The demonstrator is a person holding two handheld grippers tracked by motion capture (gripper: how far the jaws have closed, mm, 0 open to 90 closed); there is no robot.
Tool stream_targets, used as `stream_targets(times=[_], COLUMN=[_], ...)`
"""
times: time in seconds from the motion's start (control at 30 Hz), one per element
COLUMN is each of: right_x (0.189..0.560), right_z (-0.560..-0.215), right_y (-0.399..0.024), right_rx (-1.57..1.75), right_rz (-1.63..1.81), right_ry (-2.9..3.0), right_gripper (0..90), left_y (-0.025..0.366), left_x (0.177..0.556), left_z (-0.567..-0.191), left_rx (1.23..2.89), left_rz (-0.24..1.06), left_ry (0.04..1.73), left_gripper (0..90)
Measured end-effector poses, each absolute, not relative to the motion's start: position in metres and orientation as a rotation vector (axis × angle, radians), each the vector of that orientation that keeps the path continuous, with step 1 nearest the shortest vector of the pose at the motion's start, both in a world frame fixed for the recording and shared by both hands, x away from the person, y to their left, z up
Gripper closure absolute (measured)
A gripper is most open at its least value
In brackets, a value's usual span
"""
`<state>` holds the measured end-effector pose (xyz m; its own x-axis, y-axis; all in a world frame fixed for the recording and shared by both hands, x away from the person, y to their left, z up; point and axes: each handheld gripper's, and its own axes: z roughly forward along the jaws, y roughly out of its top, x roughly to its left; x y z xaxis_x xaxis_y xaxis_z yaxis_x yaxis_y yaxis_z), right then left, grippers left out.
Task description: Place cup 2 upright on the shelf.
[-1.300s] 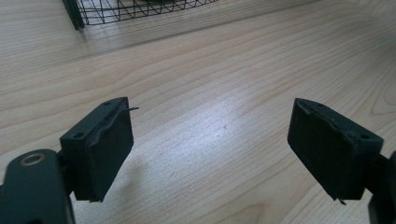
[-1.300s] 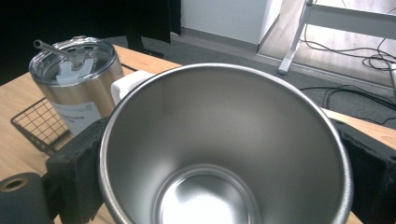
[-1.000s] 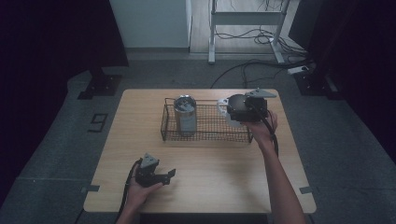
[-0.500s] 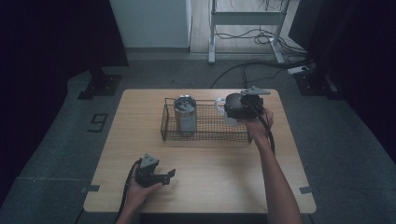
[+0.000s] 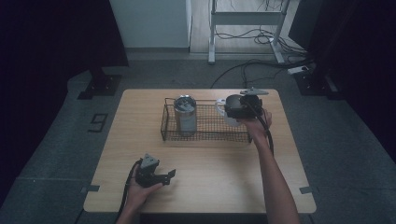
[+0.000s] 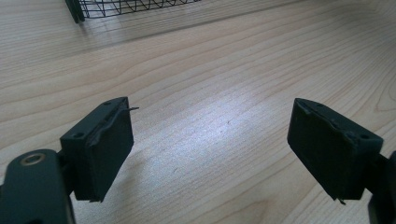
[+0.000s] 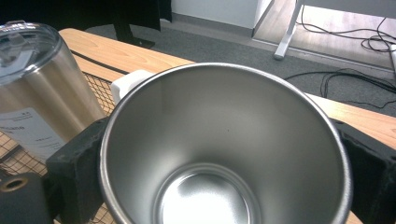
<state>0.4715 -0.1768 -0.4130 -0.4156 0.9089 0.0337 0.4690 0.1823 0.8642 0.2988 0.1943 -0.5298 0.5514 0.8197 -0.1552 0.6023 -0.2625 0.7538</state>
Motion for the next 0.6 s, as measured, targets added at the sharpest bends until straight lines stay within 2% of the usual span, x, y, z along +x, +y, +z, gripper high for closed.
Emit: stream_targets(times=[0.6], right_x=[0.481], right_z=[-0.431], right_y=[-0.171], right_rx=[1.292], right_rz=[1.117], right_ry=[2.000], right_gripper=[6.0], left_y=[0.193], left_x=[0.299], left_z=[-0.532], left_rx=[1.988], left_rz=[0.335], left_ry=[1.143], left_gripper=[14.6])
